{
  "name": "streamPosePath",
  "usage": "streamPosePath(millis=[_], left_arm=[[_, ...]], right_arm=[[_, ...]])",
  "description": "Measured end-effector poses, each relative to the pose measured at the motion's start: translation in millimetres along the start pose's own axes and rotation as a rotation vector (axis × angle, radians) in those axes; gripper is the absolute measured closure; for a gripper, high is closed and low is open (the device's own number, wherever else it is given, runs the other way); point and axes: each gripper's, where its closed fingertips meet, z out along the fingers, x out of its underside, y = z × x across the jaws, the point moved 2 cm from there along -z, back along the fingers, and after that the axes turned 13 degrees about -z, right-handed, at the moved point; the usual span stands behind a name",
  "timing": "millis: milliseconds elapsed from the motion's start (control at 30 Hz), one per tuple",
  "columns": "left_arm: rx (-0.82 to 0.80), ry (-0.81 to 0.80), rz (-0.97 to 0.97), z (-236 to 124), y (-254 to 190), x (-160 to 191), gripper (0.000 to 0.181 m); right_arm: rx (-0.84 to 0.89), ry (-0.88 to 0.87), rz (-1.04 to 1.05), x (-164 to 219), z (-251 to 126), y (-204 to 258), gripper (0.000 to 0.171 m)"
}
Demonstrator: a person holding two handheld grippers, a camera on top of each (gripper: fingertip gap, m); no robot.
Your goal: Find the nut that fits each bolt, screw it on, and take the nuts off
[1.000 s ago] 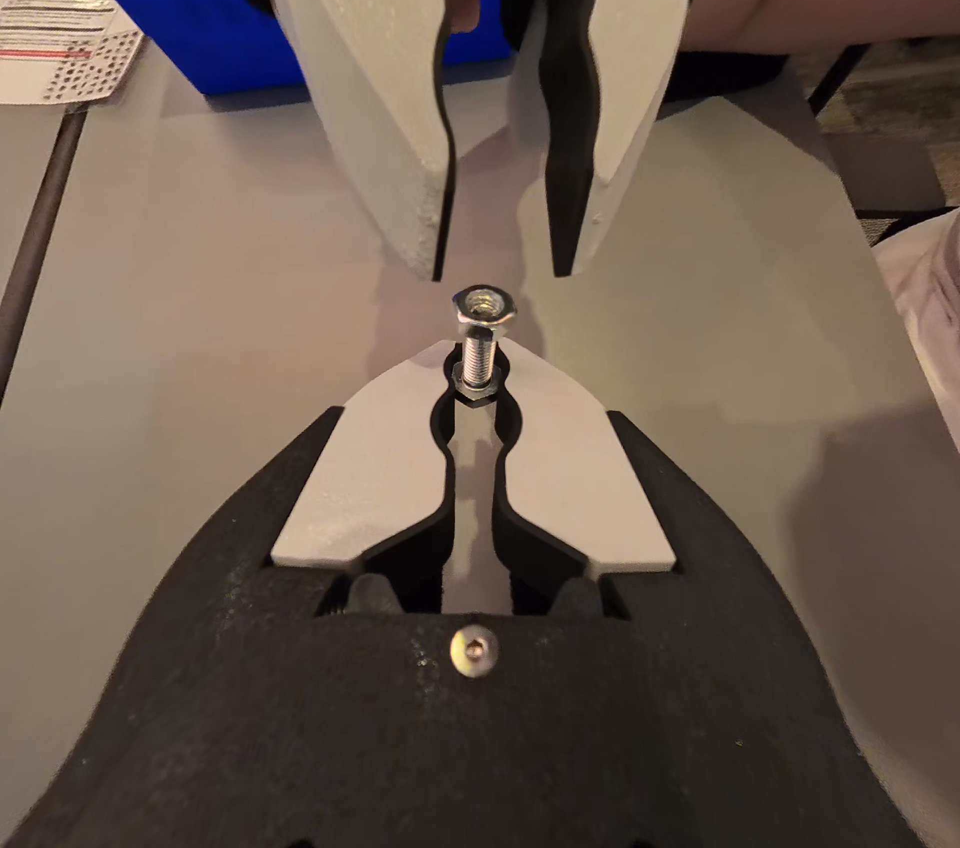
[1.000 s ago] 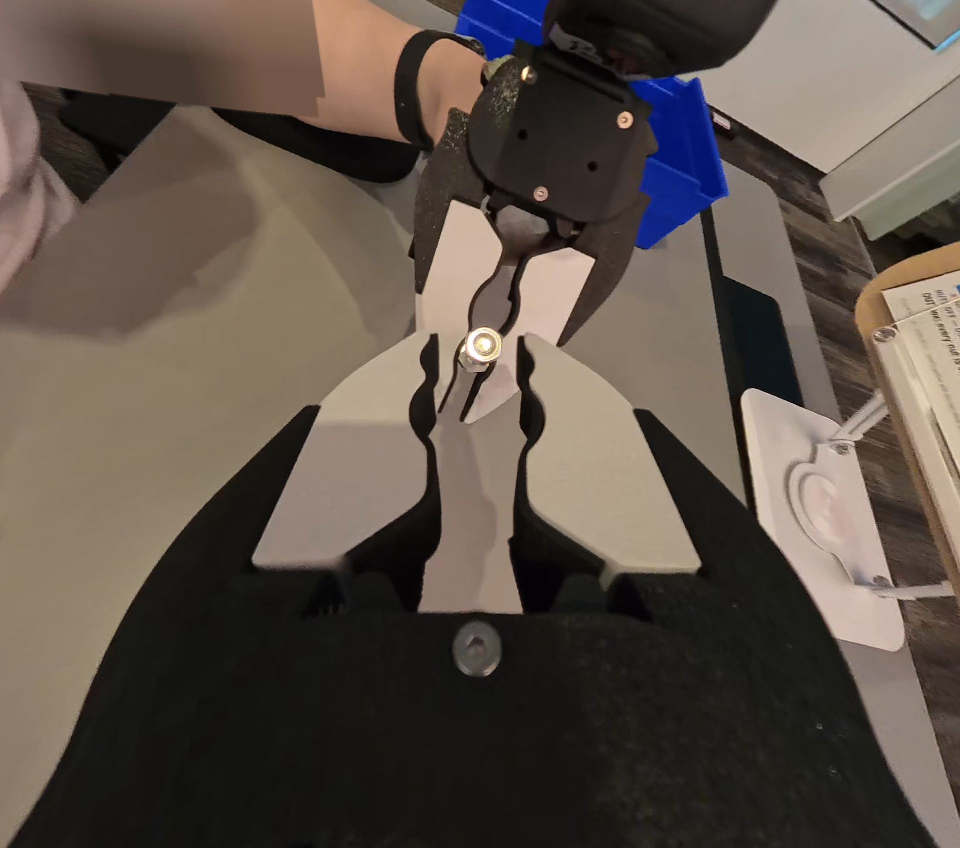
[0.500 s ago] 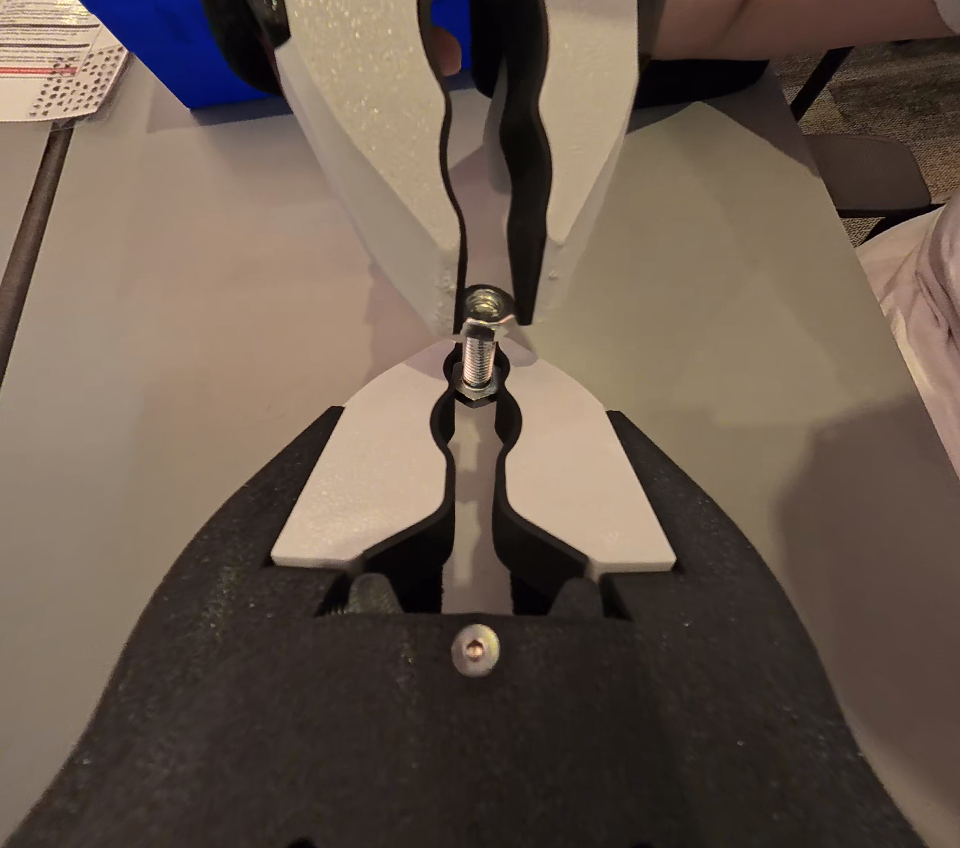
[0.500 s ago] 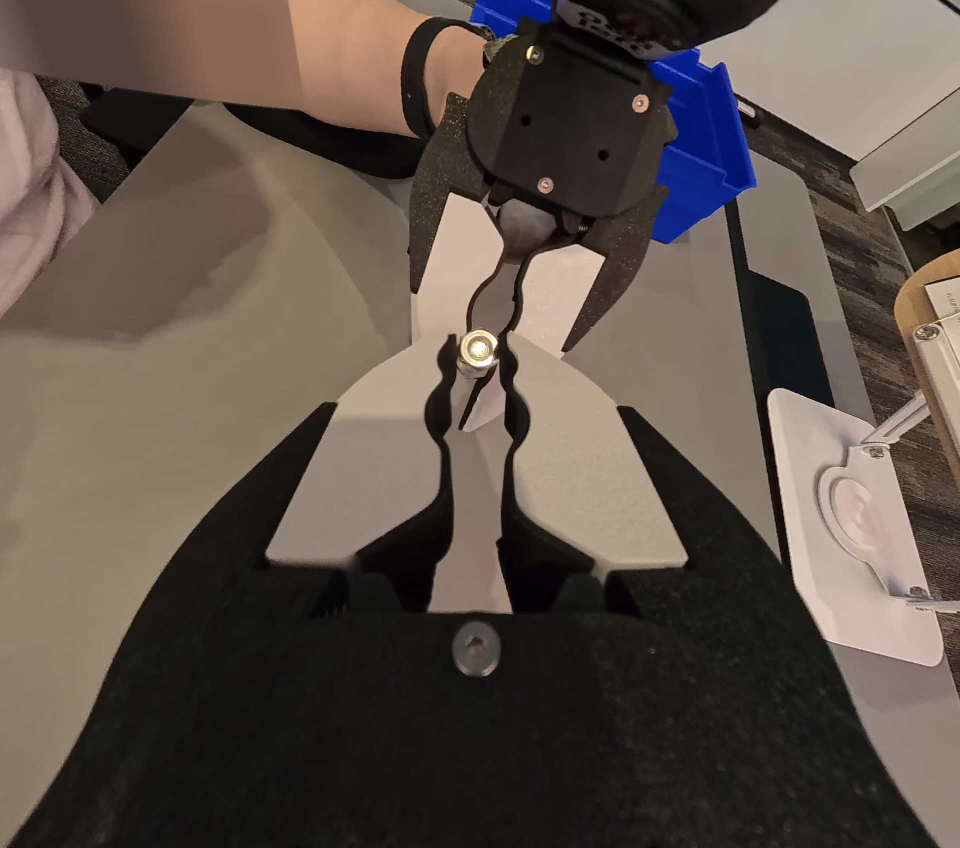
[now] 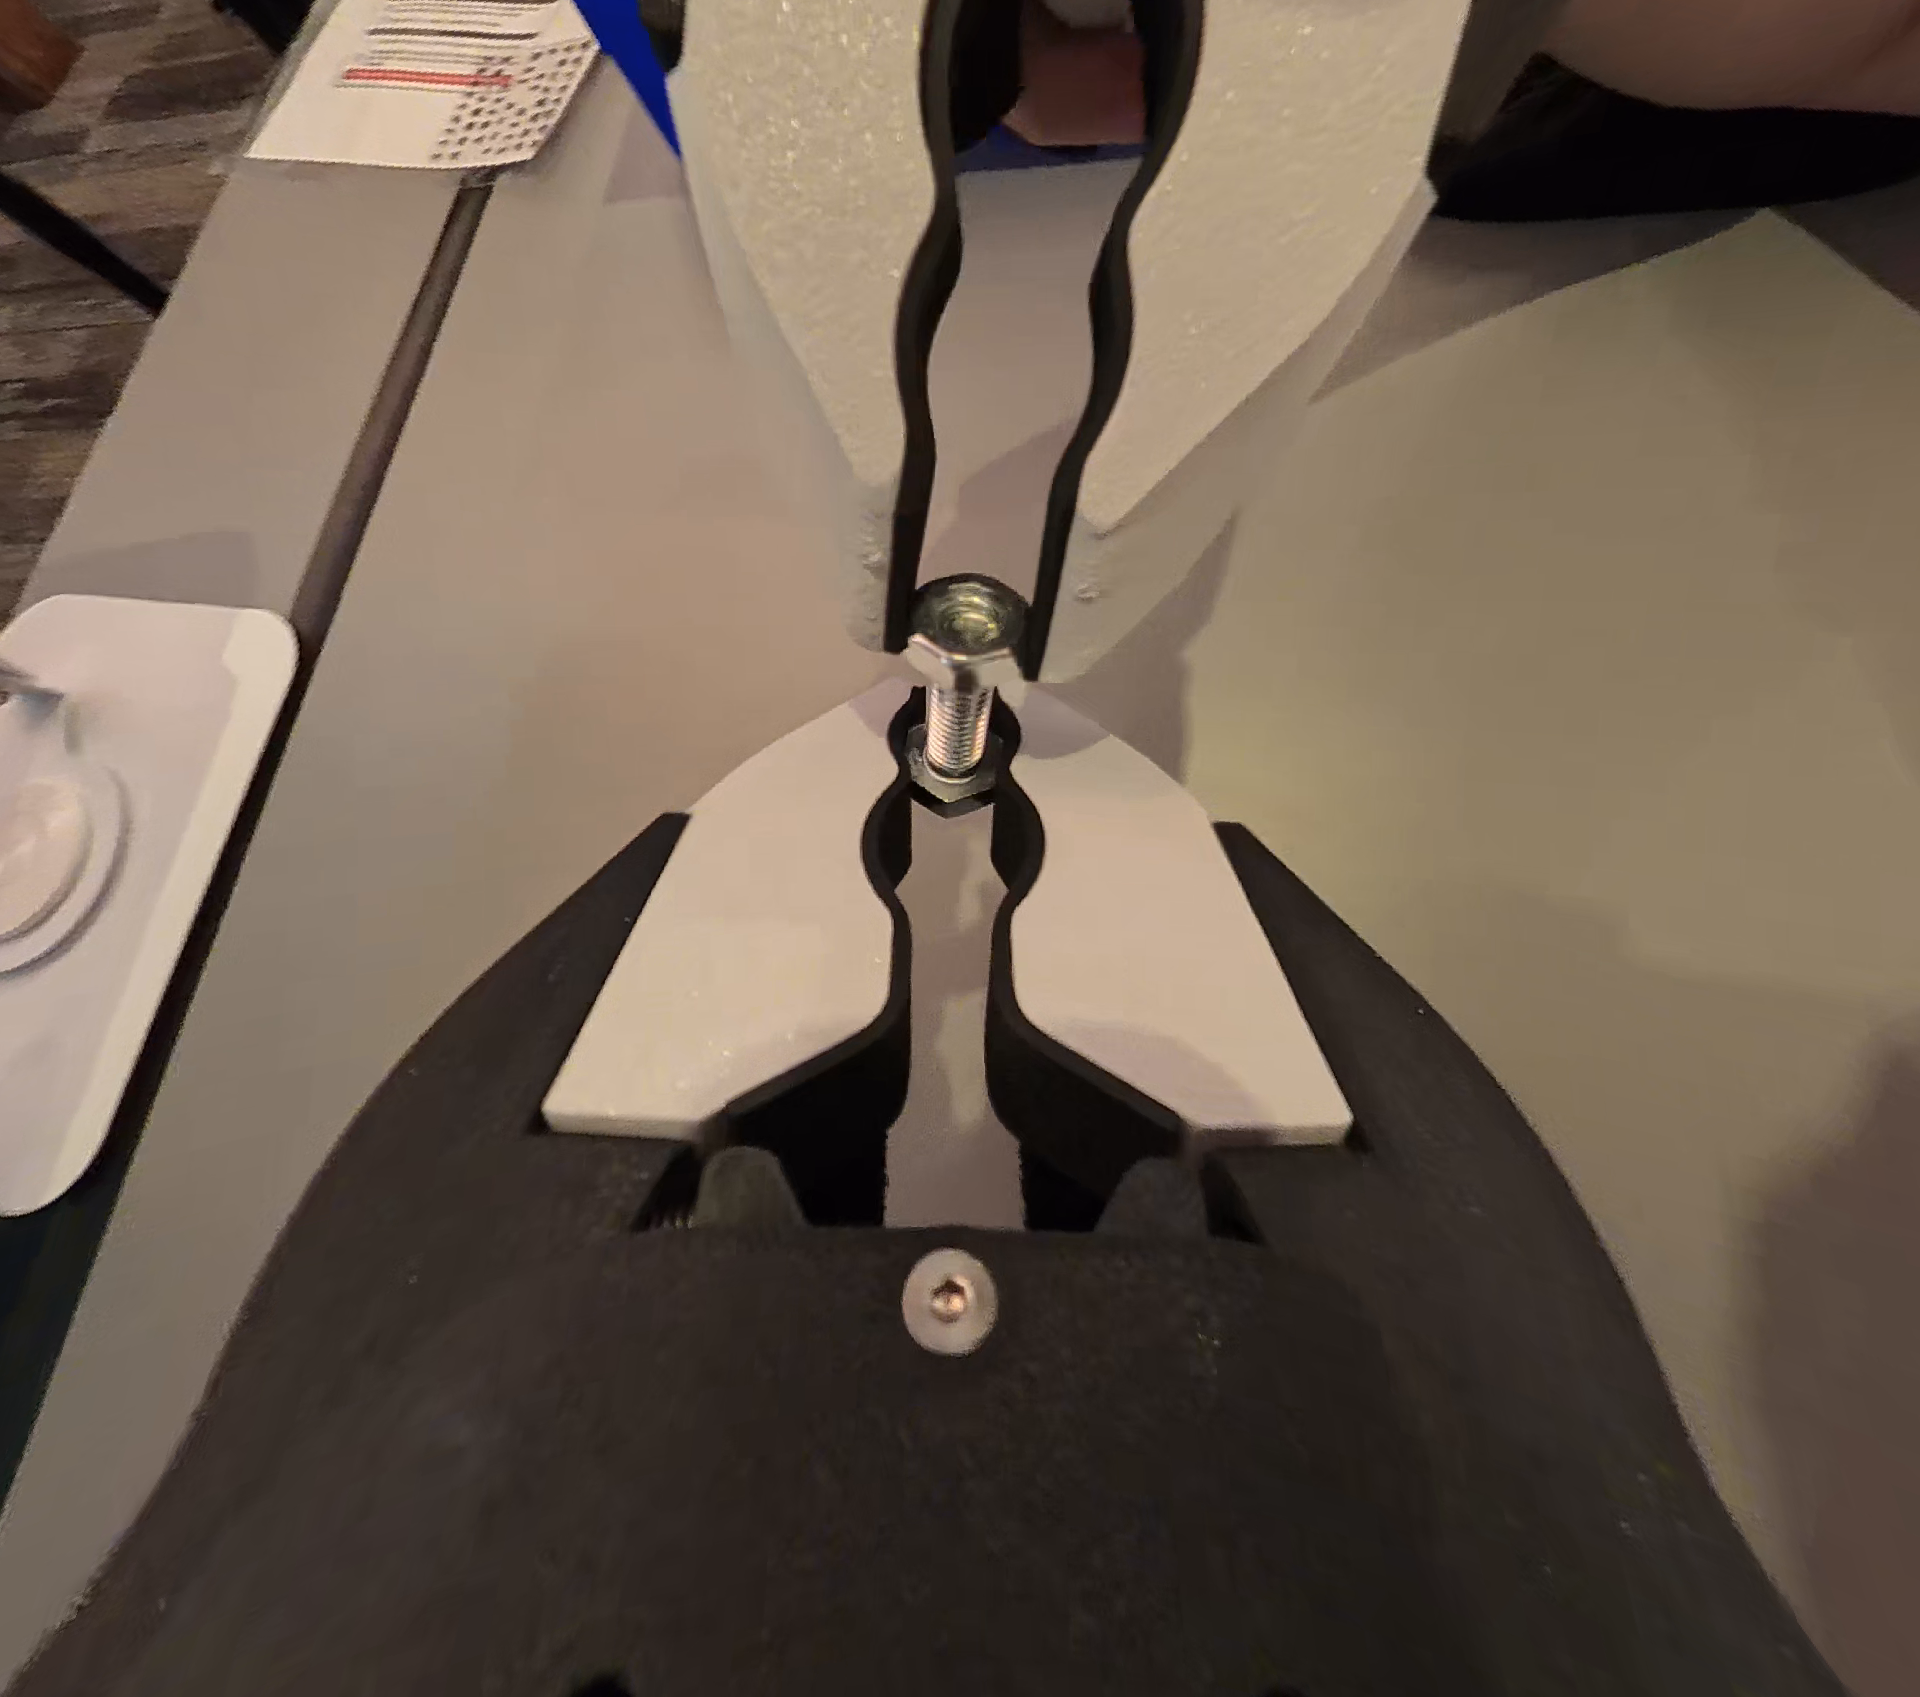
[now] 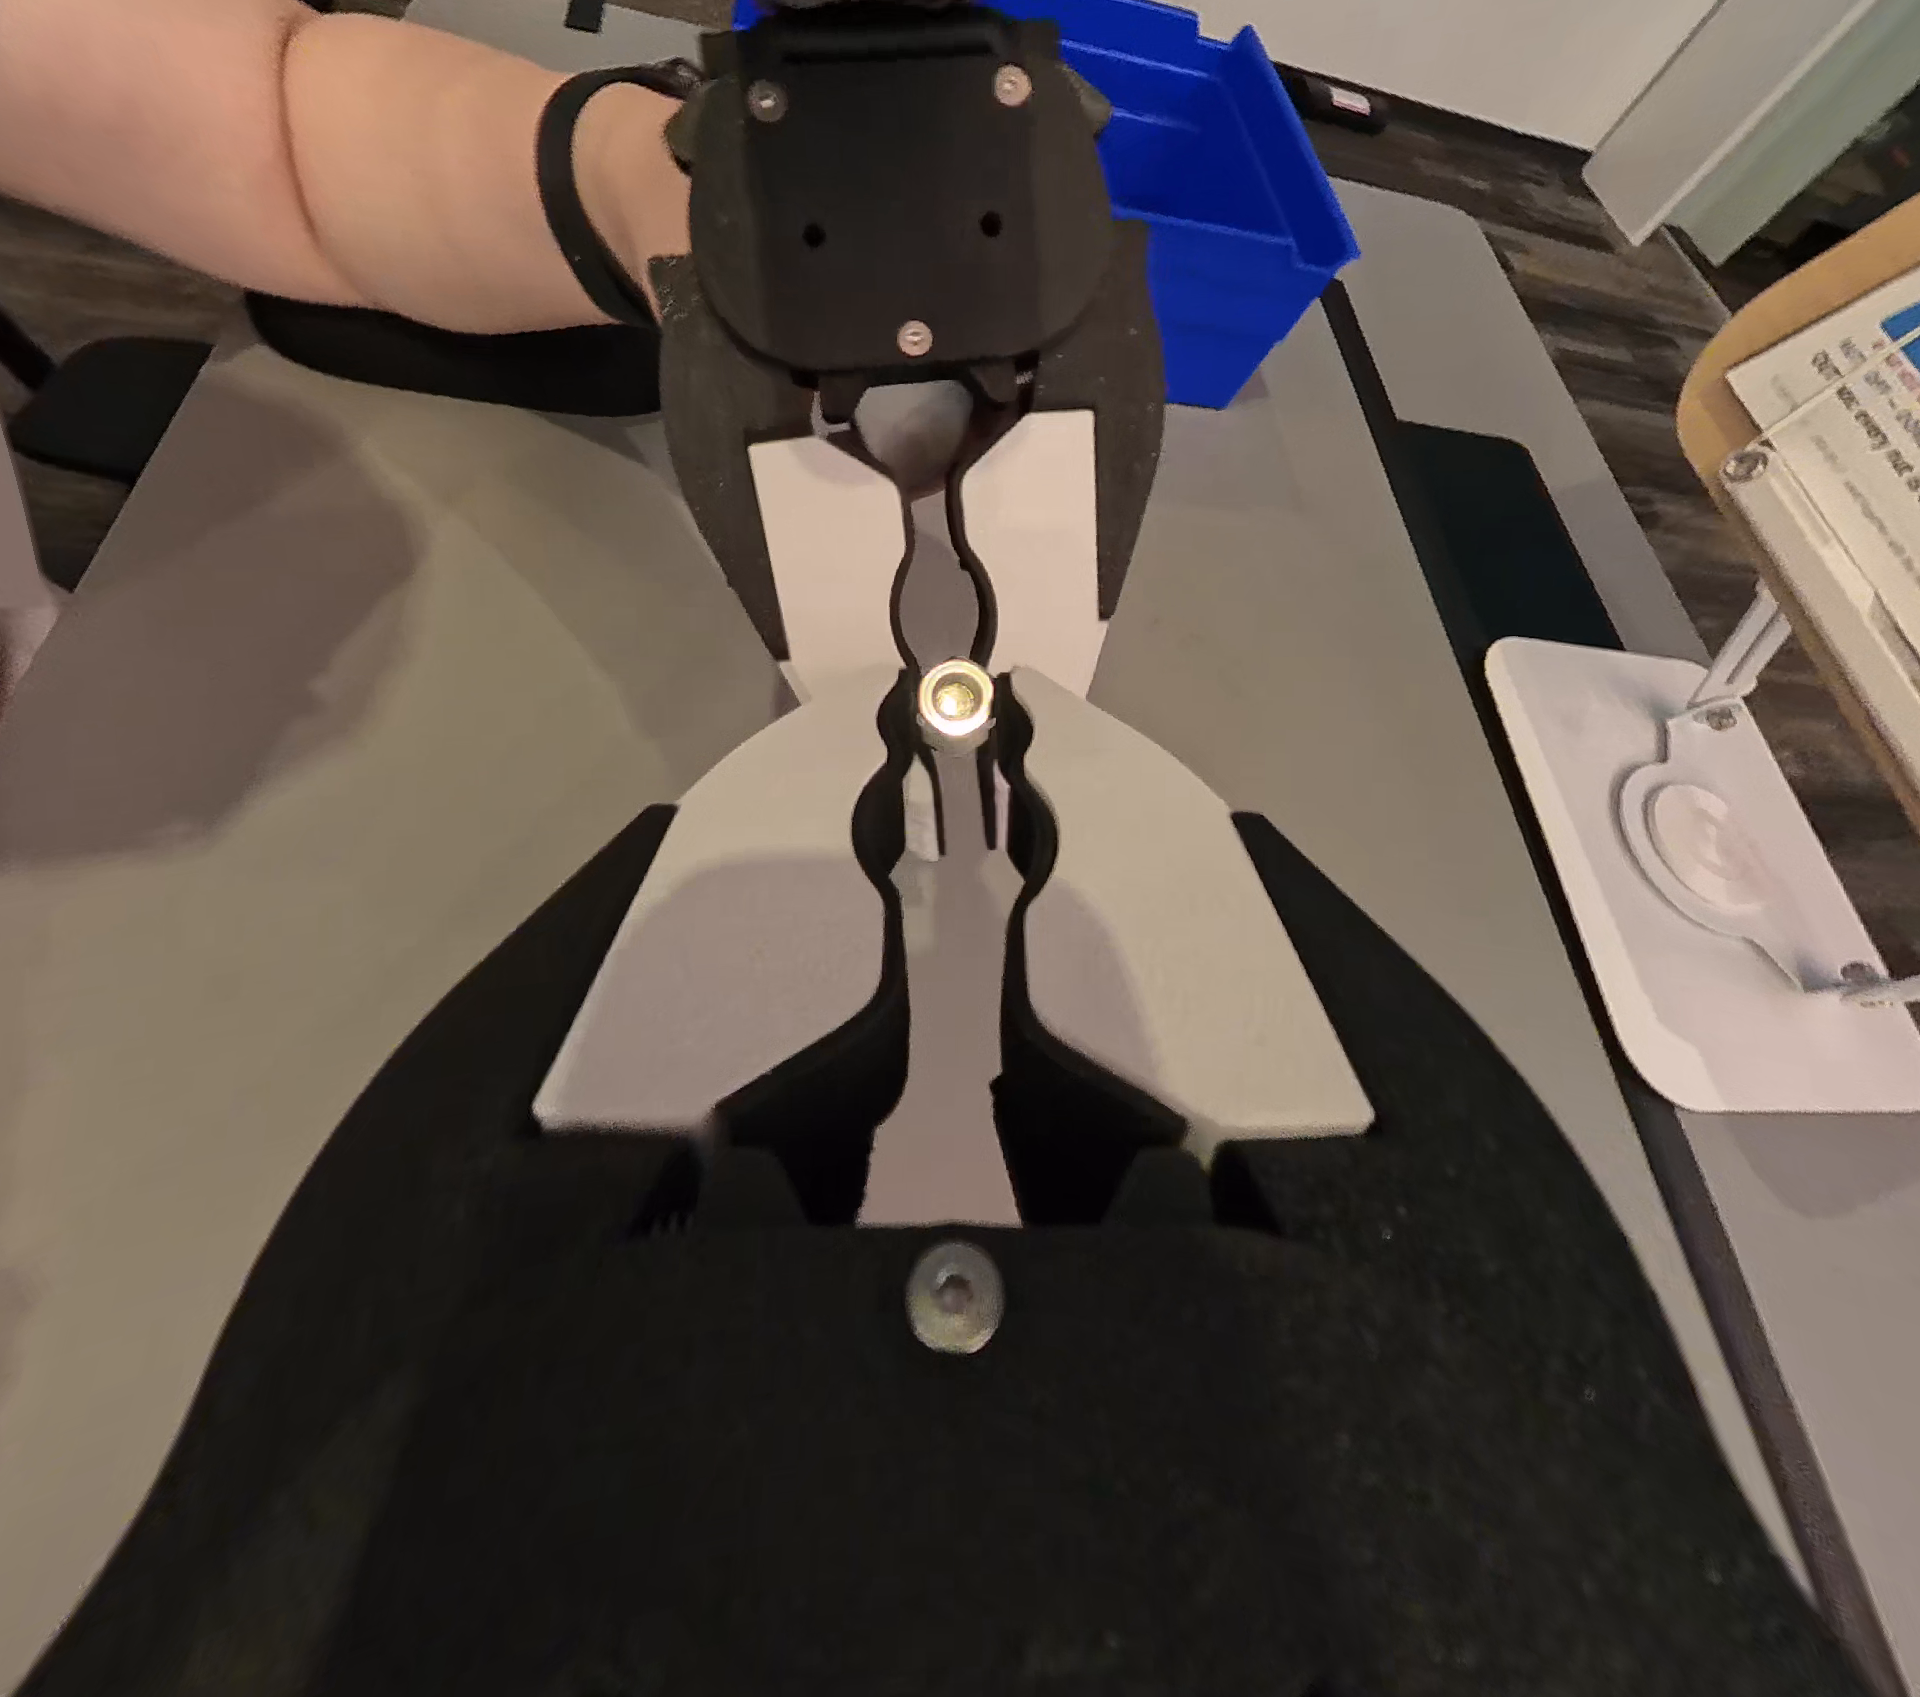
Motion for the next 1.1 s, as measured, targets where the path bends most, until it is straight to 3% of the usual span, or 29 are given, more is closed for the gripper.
streamPosePath(millis=[633,1100], left_arm=[[-0.26,-0.003,-0.109,-8,34,0,0.172],[-0.216,-0.025,-0.146,-8,34,-1,0.172]], right_arm=[[0.281,0.008,0.331,1,14,-26,0.157],[0.329,0.025,0.358,1,14,-26,0.154]])
